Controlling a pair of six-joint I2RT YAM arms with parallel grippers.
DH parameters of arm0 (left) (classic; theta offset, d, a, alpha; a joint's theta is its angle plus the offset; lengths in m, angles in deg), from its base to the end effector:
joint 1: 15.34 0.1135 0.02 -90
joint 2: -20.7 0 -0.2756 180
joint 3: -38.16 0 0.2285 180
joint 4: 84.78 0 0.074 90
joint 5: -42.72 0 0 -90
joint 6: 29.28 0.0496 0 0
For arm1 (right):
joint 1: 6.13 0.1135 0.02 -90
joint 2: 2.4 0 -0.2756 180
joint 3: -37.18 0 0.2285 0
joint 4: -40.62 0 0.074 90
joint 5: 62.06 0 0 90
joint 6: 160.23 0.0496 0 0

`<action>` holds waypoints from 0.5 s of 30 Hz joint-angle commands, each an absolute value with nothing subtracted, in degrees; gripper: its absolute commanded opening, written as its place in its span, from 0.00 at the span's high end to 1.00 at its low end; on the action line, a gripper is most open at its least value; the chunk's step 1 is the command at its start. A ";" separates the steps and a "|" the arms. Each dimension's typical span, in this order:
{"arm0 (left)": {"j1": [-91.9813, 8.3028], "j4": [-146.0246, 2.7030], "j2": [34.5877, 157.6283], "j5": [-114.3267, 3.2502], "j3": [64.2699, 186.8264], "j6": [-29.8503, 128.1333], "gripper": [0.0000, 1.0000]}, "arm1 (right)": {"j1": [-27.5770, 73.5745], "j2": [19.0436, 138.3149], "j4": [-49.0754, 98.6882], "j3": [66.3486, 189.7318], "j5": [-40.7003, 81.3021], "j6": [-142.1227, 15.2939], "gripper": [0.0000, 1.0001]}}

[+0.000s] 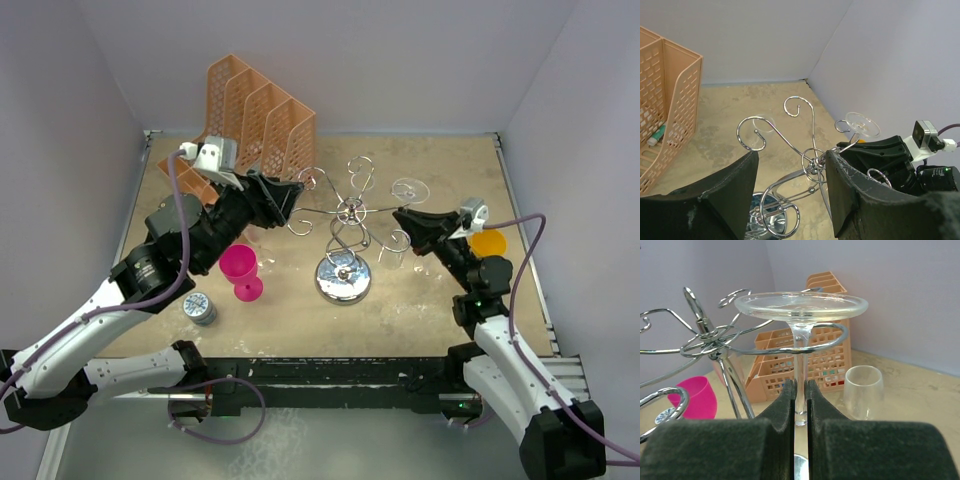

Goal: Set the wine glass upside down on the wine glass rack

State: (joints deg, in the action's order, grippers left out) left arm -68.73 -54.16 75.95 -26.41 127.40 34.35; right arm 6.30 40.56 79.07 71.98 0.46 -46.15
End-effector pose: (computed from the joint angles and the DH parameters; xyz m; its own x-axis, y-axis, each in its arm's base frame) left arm 0.1171 -0.1279 0.4748 -0.2075 -0.4166 -0.8851 0.4976 0.7341 -0.4622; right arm 0.1380 0.0539 0.3284 0.2130 0.4176 -0.8833 -0.7306 0.6684 0.1398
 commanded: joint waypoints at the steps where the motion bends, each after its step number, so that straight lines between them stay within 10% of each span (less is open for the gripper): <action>1: -68.95 -55.49 74.77 -26.01 128.09 34.35 0.47 | 6.33 40.03 81.43 73.56 6.69 -45.19 1.00; 15: -68.95 -54.10 72.95 -25.14 127.49 33.58 0.47 | 6.27 47.50 76.16 78.87 2.40 -50.24 0.95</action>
